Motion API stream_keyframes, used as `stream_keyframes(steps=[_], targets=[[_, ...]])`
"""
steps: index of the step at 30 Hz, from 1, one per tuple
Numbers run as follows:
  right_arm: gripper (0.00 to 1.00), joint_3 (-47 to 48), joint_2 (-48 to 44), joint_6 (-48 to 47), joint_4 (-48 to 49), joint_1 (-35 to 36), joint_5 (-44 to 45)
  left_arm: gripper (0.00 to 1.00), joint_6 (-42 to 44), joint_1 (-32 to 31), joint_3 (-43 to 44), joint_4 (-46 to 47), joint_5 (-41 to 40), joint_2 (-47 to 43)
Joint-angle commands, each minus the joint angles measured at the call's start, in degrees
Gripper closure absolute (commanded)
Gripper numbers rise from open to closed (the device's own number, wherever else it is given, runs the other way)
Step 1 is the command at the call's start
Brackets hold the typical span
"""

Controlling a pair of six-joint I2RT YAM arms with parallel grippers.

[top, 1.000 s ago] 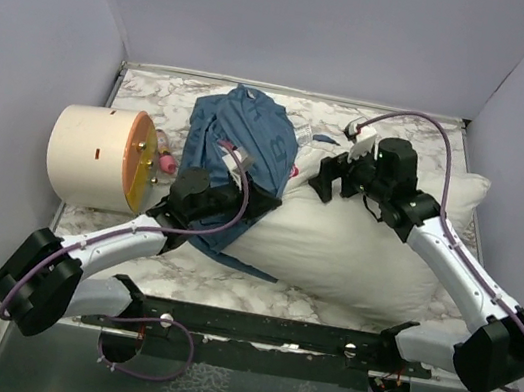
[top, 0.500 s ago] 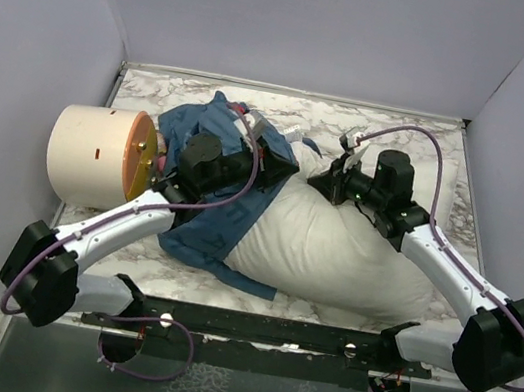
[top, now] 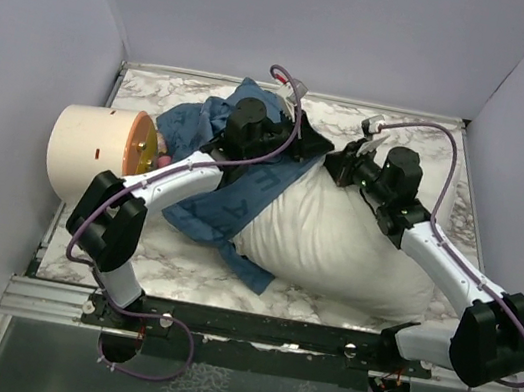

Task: Put the pillow into the pillowcase
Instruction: Stuff the pillow into the pillowcase.

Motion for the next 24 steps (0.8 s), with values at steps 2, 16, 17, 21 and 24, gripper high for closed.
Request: stream_keyframes(steps=[2, 16, 17, 21, 24], targets=[[0.99, 4.72, 0.75, -1.22, 0.23, -0.22, 8.87, 0.93, -1.03, 0.29, 5.05, 0.11, 1.02, 0.99], [0.01, 1.48, -15.52, -9.01, -9.99, -0.21, -18.08, 0.01, 2.43, 9.37, -25.96, -17.74, -14.50, -31.49], [0.00, 0.82, -16.12, -8.75, -9.38, 0.23, -20.41, 0.01, 0.82, 9.85, -29.06, -17.84, -14.49, -35.32], [0.00, -2.65, -19.67, -13.58, -8.59, 5.54, -22.23, 0.01, -5.91, 11.13, -38.67, -19.72, -10.61, -47.94], [0.00, -1.63, -19.70, -20.95, -16.38, 9.63, -20.90, 0.11, -13.14, 11.23, -44.62, -22.47, -9.33, -54.56]])
